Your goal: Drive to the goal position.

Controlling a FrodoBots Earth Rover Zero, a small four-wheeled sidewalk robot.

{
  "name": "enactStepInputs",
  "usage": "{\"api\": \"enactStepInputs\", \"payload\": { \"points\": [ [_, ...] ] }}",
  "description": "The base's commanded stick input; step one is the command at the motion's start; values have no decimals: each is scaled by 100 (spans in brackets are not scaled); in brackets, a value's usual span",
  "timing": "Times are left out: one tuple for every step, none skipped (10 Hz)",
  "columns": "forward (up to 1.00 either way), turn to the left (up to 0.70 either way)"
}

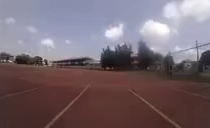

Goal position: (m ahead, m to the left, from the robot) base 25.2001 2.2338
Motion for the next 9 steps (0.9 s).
{"api": "enactStepInputs", "payload": {
  "points": [
    [70, 0],
    [70, 0],
    [70, 0],
    [70, 0],
    [70, 0],
    [70, 0],
    [70, 0],
    [70, 0],
    [70, 0]
  ]
}}
